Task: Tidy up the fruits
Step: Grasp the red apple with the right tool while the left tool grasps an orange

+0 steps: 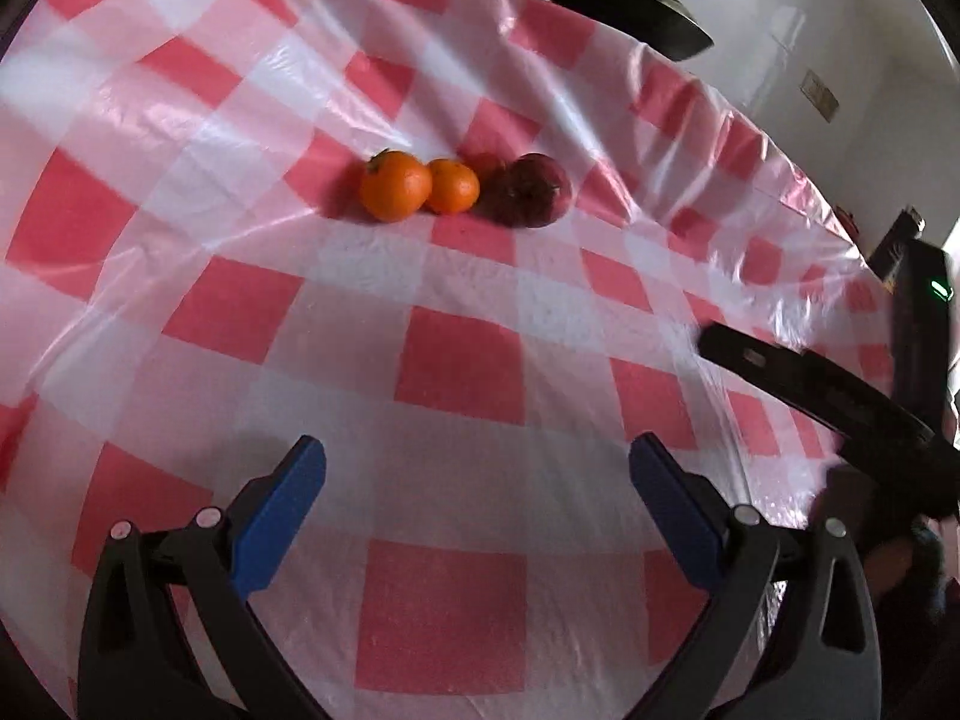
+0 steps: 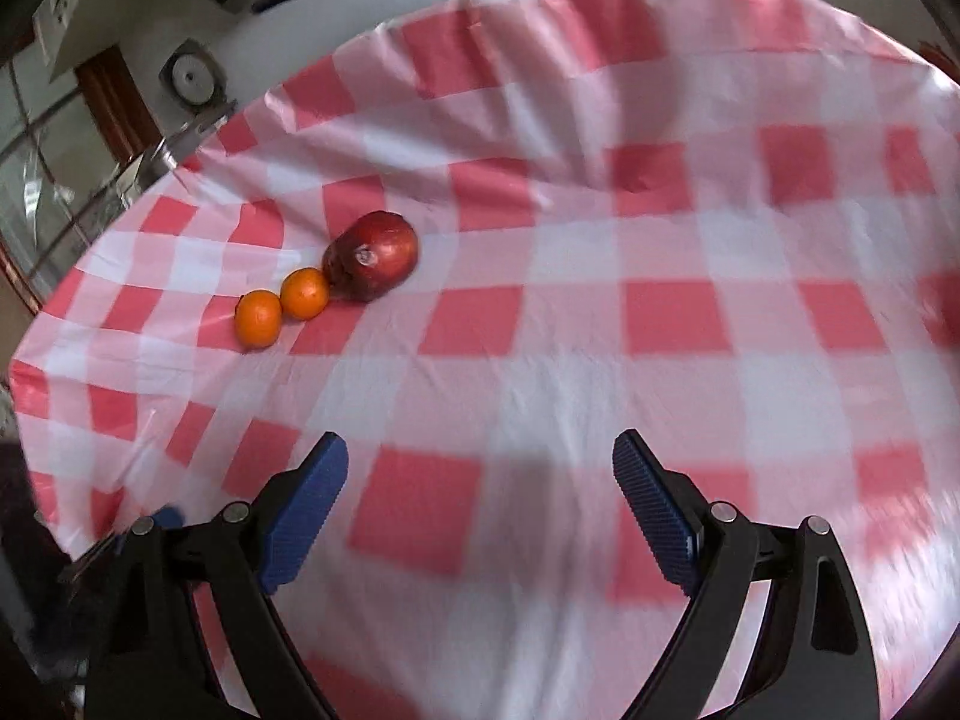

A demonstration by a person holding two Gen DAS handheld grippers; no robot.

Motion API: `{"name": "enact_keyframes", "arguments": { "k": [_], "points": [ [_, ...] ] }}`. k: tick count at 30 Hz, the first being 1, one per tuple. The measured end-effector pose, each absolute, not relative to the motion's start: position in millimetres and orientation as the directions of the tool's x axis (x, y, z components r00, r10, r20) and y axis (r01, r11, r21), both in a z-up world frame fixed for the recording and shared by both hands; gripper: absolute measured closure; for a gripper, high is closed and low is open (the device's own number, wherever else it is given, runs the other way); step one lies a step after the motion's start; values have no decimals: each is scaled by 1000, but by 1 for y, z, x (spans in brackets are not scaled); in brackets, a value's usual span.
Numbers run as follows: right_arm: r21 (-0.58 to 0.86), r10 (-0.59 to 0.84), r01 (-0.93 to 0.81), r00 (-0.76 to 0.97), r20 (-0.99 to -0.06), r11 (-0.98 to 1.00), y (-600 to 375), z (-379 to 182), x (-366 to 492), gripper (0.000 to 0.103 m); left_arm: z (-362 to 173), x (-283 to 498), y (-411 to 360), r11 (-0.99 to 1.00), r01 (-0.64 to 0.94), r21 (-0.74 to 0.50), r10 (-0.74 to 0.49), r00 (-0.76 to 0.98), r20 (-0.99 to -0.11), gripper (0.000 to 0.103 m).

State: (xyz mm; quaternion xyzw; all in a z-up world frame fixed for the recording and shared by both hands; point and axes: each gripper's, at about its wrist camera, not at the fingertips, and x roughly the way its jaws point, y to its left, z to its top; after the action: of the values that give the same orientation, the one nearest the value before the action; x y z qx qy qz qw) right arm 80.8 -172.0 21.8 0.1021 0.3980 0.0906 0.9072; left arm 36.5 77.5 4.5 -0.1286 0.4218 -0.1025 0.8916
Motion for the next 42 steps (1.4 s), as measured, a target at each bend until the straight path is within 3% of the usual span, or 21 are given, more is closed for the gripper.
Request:
{"name": "enact_keyframes", "arguments": {
  "k": [12,18,19,26,38,42],
  "points": [
    [-22,142,-253,607,-782,967,-81,6,215,16,6,35,85,932,63,-356,-312,637,-705,2],
    [-84,184,-399,588,-788,913,-66,4,250,19,5,36,85,930,60,-362,-315,639,-702,2],
    [-79,204,-420,586,-784,904,-68,6,247,40,4,37,86,930,58,-364,-315,638,-703,2],
    [134,327,-343,600,-730,930,-104,18,186,41,4,35,90,927,54,-370,-318,636,-703,2],
    [327,253,-13,662,-705,945,-194,12,95,40,3,40,89,930,52,-364,-318,611,-725,2],
    [383,293,-12,666,-686,924,-199,7,98,40,4,67,80,975,20,-223,-192,589,-785,2]
  ]
}}
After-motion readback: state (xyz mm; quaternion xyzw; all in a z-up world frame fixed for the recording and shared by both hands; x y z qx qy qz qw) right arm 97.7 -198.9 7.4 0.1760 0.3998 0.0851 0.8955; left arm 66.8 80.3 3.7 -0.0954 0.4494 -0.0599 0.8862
